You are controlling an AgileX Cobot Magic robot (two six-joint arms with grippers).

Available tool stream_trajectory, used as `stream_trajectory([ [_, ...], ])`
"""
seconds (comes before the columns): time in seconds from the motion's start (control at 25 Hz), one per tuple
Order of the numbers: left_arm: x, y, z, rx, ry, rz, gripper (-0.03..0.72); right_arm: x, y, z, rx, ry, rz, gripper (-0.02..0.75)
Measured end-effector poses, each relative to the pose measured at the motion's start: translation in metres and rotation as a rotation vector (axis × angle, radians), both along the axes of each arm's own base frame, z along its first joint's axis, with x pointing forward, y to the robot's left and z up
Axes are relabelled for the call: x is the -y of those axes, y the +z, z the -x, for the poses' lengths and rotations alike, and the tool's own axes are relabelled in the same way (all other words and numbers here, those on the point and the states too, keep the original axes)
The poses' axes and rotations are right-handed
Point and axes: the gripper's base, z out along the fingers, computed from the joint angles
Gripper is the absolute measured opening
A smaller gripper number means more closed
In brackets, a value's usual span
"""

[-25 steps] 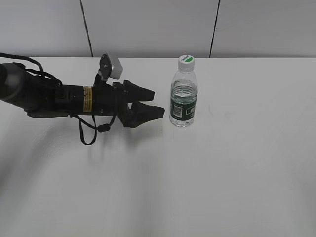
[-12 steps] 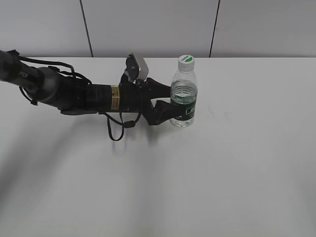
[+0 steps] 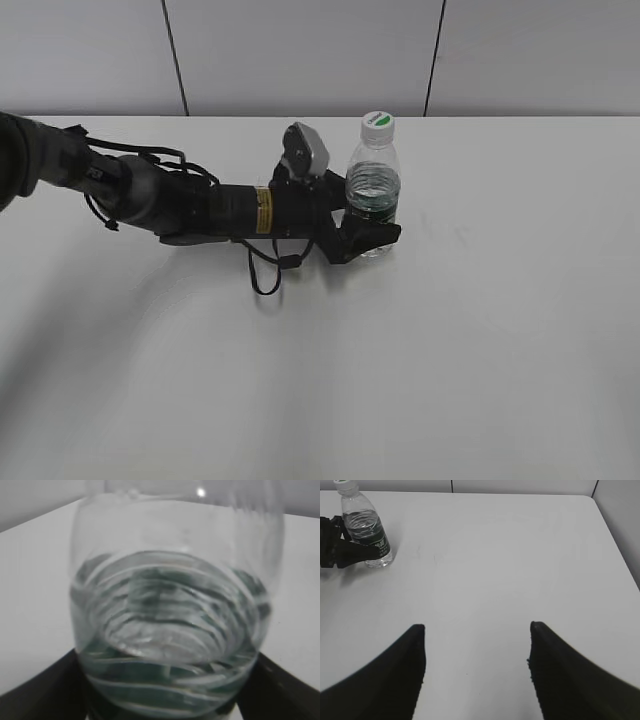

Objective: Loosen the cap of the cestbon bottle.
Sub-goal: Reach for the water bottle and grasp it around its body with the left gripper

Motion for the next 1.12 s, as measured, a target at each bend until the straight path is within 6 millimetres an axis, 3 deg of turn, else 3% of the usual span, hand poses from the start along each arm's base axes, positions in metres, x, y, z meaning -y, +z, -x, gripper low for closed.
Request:
stream_trajectory([
  [0.24,0.0038,-0.0022,0.0001,-0.005,0.013,-0.009,0.613,0.0,0.0001,0.0,0.001,0.0,0.0,0.496],
  [0.68,0.0043,-0.0028,-0.0015,0.006,0.035,-0.019,0.512,0.0,0.0001,0.0,0.001,0.0,0.0,0.496],
  [1.12,0.0044,-0.0024,-0.0012,0.009,0.031,-0.016,0.507,0.0,0.0001,0.0,0.001,0.0,0.0,0.496],
])
